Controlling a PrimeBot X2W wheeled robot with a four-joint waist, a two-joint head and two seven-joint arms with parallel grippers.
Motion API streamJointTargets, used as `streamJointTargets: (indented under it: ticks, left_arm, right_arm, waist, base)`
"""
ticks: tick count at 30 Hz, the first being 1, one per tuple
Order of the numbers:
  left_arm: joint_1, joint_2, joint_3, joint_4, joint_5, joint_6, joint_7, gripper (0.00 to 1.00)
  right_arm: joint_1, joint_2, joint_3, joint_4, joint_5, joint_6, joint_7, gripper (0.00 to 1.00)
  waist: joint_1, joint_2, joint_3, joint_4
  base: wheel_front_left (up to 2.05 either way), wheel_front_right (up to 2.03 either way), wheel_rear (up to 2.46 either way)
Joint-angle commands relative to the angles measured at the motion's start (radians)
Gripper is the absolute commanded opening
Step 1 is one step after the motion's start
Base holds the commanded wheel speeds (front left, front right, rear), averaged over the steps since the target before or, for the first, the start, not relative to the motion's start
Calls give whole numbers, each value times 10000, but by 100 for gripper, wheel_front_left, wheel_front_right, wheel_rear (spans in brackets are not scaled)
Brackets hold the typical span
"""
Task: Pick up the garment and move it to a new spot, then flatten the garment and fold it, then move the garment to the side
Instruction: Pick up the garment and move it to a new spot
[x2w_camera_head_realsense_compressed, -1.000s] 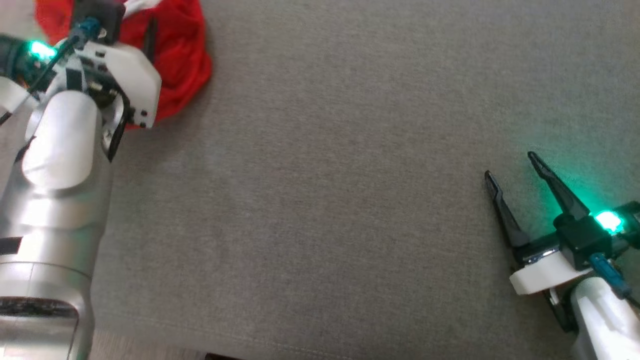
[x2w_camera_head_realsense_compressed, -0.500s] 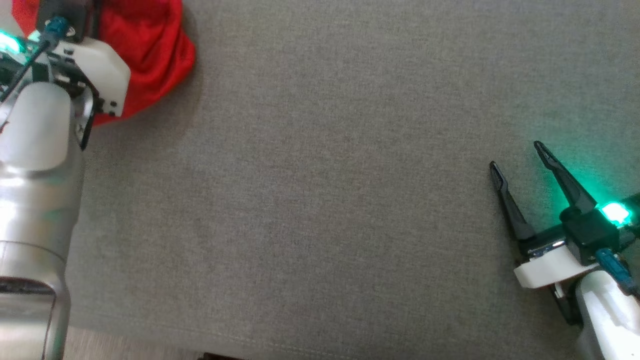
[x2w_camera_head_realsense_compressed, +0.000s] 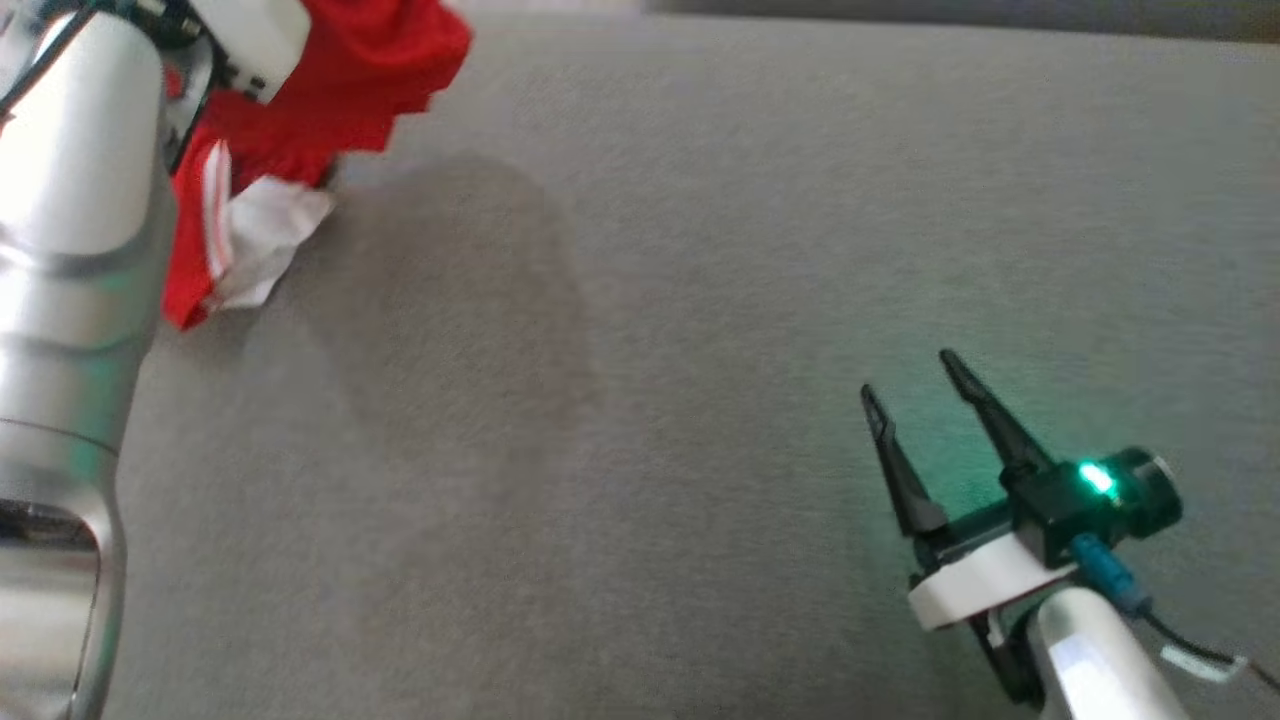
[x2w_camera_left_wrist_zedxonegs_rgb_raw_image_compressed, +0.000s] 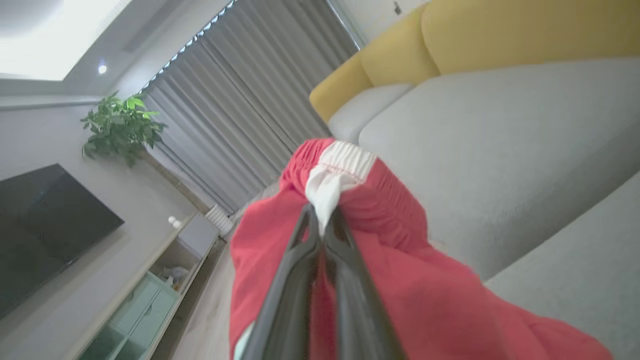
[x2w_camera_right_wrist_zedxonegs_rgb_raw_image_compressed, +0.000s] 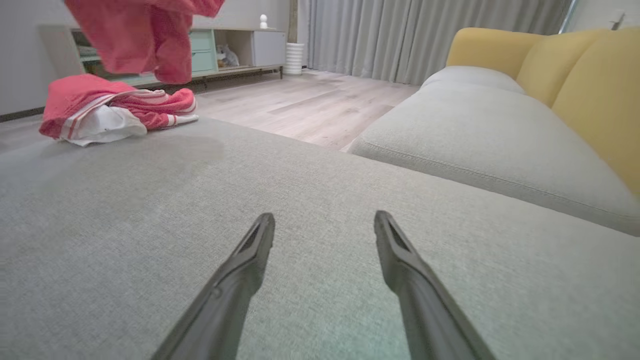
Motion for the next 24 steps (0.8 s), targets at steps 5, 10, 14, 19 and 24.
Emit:
streamJointTargets:
  ticks: [5, 10, 14, 19, 24]
  left_arm:
    - [-566, 509, -1169, -1519, -1150, -52, 422, 0]
    - [-529, 911, -2489, -2866, -2872, -55, 950, 0]
    - [-312, 987, -3216, -3757, -3898, -56, 1006, 0]
    - [388, 706, -4176, -4214, -4477, -56, 680, 0]
    - [2120, 459, -5036, -3493, -4771, -47, -50, 0]
  right_arm:
    - [276, 436, 216, -103, 192, -7, -23, 100]
    - [254, 700, 562, -21, 343, -7, -23, 100]
    - [213, 783, 781, -25, 540, -7, -23, 100]
    - [91, 803, 964, -126, 886, -7, -23, 100]
    - [-71, 806, 1114, -232, 1241, -7, -23, 100]
  waist:
    - [3, 0, -1453, -2113]
    - [3, 0, -1703, -3768]
    - [3, 0, -1609, -4951]
    - [3, 0, -1089, -5796]
    - [3, 0, -633, -6261]
  base:
    - [0, 0, 0]
    - [0, 0, 0]
    - [0, 0, 0]
    - [0, 0, 0]
    - [0, 0, 0]
